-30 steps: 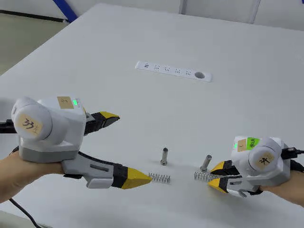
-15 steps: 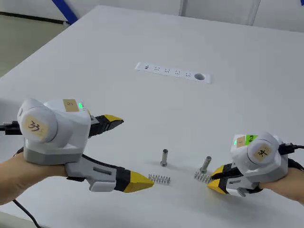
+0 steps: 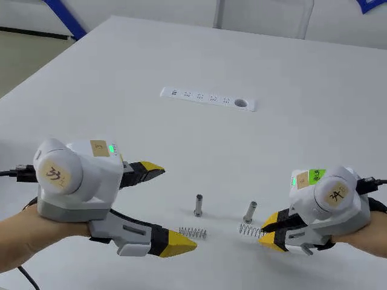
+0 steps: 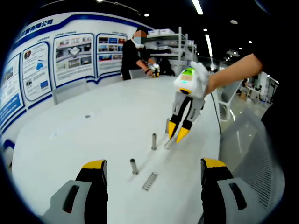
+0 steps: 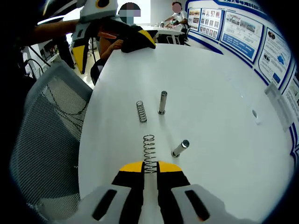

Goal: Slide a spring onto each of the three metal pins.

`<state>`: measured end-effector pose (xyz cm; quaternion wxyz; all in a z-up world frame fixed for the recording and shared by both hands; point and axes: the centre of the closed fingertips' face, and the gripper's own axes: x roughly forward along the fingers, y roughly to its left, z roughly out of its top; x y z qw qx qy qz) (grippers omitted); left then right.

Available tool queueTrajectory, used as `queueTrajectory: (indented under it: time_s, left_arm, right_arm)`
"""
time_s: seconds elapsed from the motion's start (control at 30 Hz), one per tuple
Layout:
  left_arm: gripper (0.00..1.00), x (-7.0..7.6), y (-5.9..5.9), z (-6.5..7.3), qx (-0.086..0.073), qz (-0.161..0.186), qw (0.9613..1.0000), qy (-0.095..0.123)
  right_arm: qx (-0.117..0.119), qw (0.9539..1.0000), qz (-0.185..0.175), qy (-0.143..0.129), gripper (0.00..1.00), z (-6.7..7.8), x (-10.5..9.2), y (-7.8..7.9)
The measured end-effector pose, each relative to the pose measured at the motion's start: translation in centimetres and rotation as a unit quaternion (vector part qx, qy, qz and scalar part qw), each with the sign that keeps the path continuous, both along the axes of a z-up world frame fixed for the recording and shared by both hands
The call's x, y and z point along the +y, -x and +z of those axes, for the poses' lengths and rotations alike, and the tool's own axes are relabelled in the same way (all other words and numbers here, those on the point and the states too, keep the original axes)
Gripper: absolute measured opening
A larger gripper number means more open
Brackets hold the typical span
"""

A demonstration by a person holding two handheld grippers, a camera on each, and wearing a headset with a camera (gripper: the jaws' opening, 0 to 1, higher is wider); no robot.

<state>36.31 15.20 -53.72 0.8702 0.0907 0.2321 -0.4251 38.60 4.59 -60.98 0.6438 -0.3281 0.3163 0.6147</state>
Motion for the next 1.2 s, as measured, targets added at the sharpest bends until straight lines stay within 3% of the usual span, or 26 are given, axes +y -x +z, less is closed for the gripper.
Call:
queueTrajectory:
  time_s: [0.17,0.23,0.47,0.8,1.0,1.2]
  left_arm:
    - [0.76,-2.3,0.1,0.0,0.005,-0.031,0.9994,0.016]
    - [0.71,-3.4,0.3,-0.1,0.002,-0.048,0.9988,0.012]
    - [0.52,-5.8,0.8,0.0,0.001,-0.086,0.9961,0.020]
    - [0.36,-6.6,1.3,-0.1,-0.001,-0.114,0.9934,0.013]
    - [0.31,-6.8,1.6,-0.4,0.001,-0.121,0.9926,0.006]
    - [0.20,-7.1,1.8,-0.4,0.004,-0.126,0.9920,0.010]
  right_arm:
    - [-0.024,0.9995,0.021,-0.009,0.11,2.7,0.4,0.8]
    - [-0.030,0.9991,0.026,-0.016,0.11,3.7,0.7,1.2]
    - [-0.047,0.9974,0.049,-0.025,0.11,5.4,1.7,2.6]
    - [-0.050,0.9959,0.065,-0.038,0.11,6.4,3.0,4.2]
    - [-0.054,0.9949,0.076,-0.037,0.11,6.4,3.4,4.4]
    - [-0.055,0.9942,0.084,-0.040,0.11,6.6,3.8,4.6]
